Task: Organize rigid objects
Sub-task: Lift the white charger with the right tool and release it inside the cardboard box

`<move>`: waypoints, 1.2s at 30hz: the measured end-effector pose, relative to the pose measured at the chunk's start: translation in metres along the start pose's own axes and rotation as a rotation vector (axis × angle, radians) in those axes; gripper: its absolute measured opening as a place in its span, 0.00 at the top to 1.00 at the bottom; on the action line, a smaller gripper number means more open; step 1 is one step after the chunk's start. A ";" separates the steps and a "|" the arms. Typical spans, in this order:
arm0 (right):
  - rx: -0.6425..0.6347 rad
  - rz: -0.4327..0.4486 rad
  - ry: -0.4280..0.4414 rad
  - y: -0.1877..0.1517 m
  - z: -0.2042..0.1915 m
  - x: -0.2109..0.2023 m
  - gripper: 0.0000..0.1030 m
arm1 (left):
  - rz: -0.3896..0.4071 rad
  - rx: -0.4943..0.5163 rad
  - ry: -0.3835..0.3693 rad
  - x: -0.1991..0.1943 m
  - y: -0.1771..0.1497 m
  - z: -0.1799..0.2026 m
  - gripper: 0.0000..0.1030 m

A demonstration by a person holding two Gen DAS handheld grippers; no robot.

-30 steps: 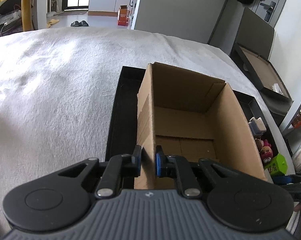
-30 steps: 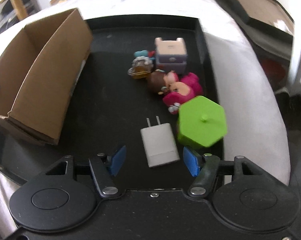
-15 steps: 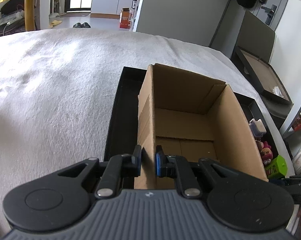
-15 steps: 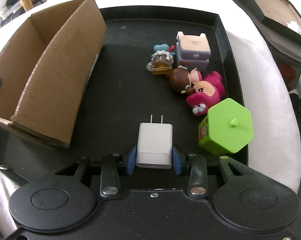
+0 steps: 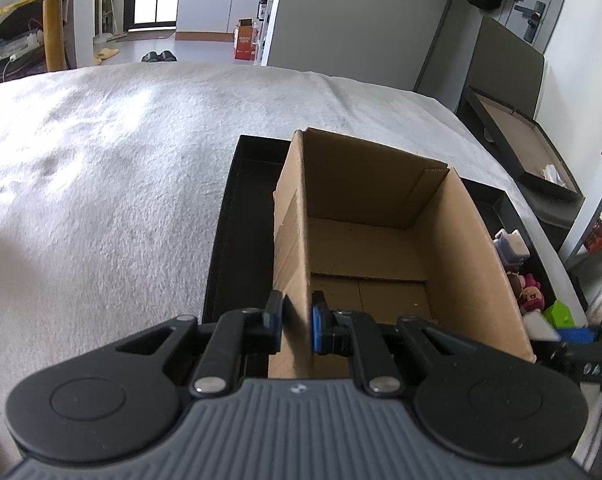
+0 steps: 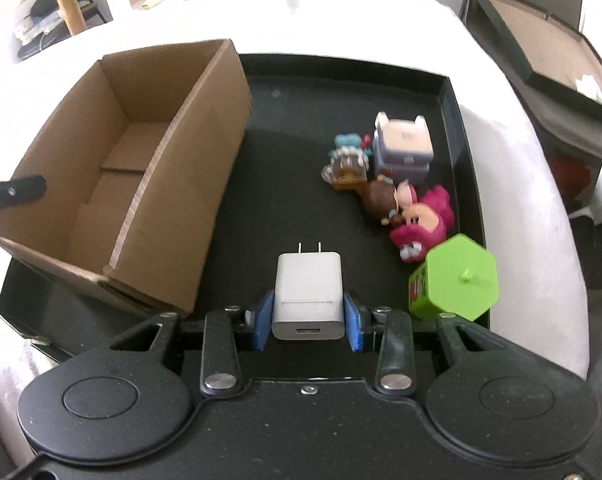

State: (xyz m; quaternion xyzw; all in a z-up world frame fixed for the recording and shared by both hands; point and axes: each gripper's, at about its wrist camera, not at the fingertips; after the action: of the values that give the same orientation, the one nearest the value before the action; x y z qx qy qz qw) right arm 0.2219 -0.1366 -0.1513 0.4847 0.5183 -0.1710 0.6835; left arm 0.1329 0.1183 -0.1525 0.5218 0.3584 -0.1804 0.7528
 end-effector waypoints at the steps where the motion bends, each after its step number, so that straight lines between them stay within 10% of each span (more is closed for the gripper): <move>1: -0.006 0.010 0.000 0.002 -0.002 -0.003 0.65 | 0.000 0.006 0.002 0.000 0.000 0.001 0.87; 36: -0.328 0.190 0.055 0.079 -0.094 -0.039 0.64 | -0.024 -0.005 -0.022 -0.001 0.000 -0.005 0.87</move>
State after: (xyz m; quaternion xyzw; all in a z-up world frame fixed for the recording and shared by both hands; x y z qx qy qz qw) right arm 0.2135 -0.0309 -0.0782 0.4181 0.5098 -0.0057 0.7519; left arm 0.1304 0.1223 -0.1530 0.5137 0.3568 -0.1942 0.7557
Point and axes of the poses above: each gripper's, at about its wrist camera, not at the fingertips, and x roughly the way its jaws point, z to its right, y to its top, and after that the axes turned 1 degree about -y, right-handed
